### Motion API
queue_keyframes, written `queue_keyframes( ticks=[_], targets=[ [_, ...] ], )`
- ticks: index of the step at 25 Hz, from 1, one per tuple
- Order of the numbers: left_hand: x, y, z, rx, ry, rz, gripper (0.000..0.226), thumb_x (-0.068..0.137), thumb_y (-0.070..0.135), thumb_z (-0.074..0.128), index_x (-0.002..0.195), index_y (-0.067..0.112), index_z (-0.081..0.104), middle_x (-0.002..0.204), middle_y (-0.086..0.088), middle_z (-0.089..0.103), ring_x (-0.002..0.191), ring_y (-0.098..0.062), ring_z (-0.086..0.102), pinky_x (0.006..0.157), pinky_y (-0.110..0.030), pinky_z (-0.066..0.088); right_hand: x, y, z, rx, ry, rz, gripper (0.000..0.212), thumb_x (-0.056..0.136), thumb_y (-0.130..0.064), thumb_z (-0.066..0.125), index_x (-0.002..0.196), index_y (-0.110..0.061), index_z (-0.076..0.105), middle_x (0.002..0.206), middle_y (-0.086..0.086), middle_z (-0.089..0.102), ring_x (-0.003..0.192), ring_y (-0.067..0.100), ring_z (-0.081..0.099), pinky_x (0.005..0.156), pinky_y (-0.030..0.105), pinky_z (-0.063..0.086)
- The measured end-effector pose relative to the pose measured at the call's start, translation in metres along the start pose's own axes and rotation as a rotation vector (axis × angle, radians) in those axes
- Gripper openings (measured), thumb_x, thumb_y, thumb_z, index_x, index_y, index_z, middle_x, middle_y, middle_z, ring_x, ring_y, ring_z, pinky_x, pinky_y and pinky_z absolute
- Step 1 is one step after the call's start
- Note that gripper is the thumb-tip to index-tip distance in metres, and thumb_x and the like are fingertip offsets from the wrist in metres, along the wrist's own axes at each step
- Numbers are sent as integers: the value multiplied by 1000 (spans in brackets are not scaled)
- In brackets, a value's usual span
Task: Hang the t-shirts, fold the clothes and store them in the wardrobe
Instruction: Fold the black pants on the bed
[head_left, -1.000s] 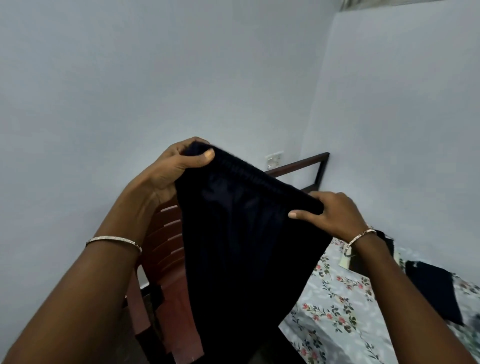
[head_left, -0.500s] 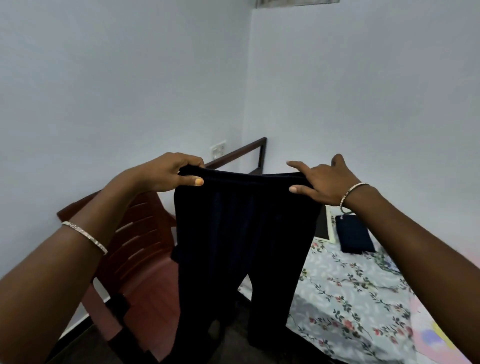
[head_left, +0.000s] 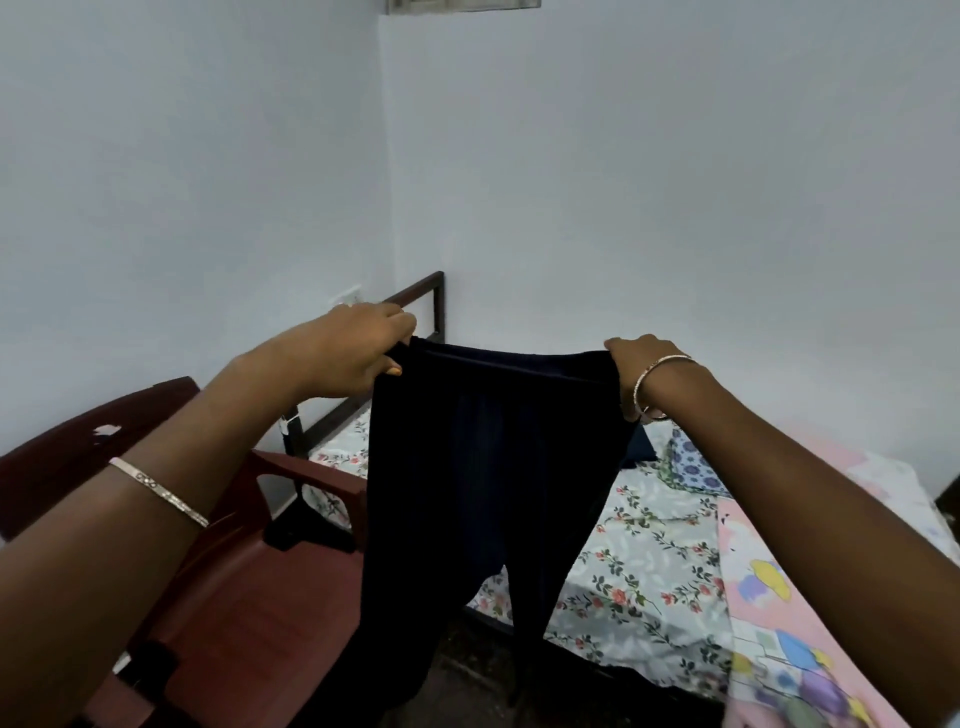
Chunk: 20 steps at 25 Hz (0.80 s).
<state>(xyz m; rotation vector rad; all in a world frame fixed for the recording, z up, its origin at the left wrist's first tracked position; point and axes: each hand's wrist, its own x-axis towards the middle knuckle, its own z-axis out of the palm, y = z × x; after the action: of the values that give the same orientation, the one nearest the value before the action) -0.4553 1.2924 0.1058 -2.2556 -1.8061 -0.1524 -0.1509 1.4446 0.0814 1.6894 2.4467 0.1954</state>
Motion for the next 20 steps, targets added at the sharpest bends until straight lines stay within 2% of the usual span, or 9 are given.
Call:
queue_keyframes(
  ticks=[3,4,7,10,12,14,17,19,20],
  targets=[
    [28,29,0,17,52,25,14,93,14,60,96,15,46,82,1,56,78,-25,53,71,-41,46,2,39,11,75,-138,7,60,66,0,78,119,-13,54,93,10,69,71,22,69,53,28,53],
    [37,34,1,-26,65,27,15,92,14,60,96,16,45,79,0,57,74,-25,54,69,-42,47,3,54,17,89,-121,17,54,66,0,77,115,-12,57,95,11,70,73,23,70,55,29,53],
    [63,50,9,-289,123,4,21,93,5,58,98,21,45,78,-6,62,71,-26,63,65,-47,56,6,98,33,123,75,118,42,66,-6,83,103,-8,63,103,14,66,93,35,67,68,33,46],
    [95,83,19,-589,201,-64,45,83,-15,46,98,27,44,77,-9,56,68,-28,57,64,-42,61,3,142,38,170,214,158,45,68,-22,90,102,-8,63,105,16,62,98,38,64,70,35,44],
    [122,104,29,-687,266,-113,42,78,-12,42,91,28,43,79,-15,53,69,-35,51,67,-53,58,2,174,38,182,274,154,47,67,-31,92,101,-12,65,104,14,62,97,37,64,71,33,43],
    [147,125,36,-754,324,-161,34,75,-7,44,83,27,41,80,-19,50,67,-33,45,67,-57,52,2,206,39,213,330,162,45,67,-37,91,100,-17,68,101,12,65,96,36,64,70,31,42],
    [177,158,45,-634,397,-165,37,74,-9,45,75,25,32,67,-14,42,61,-22,35,57,-44,41,2,248,42,212,448,162,35,71,-38,84,98,-21,71,96,10,68,97,36,63,71,30,38],
    [195,179,50,-592,432,-135,38,77,-10,41,80,27,32,63,-14,40,58,-22,33,54,-39,33,4,277,43,223,510,147,25,73,-34,79,92,-20,71,88,8,66,97,35,61,71,30,36],
    [204,188,54,-648,442,-128,38,79,-11,38,86,26,34,64,-17,40,56,-23,33,52,-39,31,6,290,44,243,513,140,23,72,-34,79,89,-21,71,87,6,61,98,34,60,72,32,35]
  ],
)
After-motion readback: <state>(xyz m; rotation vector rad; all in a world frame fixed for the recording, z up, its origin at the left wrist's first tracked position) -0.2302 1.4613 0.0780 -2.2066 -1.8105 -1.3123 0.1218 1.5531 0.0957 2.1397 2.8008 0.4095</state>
